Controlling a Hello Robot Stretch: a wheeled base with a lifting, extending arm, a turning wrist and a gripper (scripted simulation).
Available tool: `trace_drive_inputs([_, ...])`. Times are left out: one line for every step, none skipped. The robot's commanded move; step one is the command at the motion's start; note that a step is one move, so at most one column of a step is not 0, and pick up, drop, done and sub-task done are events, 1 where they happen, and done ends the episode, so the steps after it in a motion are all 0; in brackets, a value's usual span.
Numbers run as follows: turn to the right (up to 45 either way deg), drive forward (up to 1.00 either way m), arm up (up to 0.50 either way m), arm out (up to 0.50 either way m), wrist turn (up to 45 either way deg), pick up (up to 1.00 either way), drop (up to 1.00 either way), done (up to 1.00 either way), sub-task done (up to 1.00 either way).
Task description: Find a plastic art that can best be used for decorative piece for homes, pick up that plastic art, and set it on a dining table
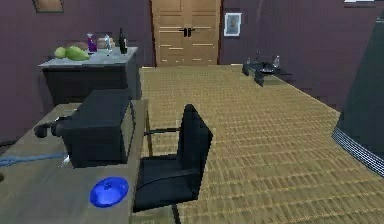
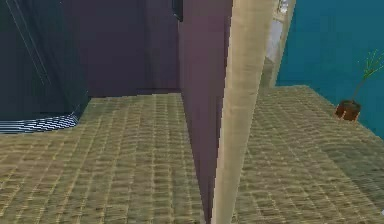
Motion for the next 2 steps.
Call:
trace_drive_inputs([30.0,0.00,0.00,0.00,0.0,0.00,0.00,0.00,0.00])
trace_drive_inputs([0.0,0.95,0.00,0.00,0.0,0.00,0.00,0.00,0.00])
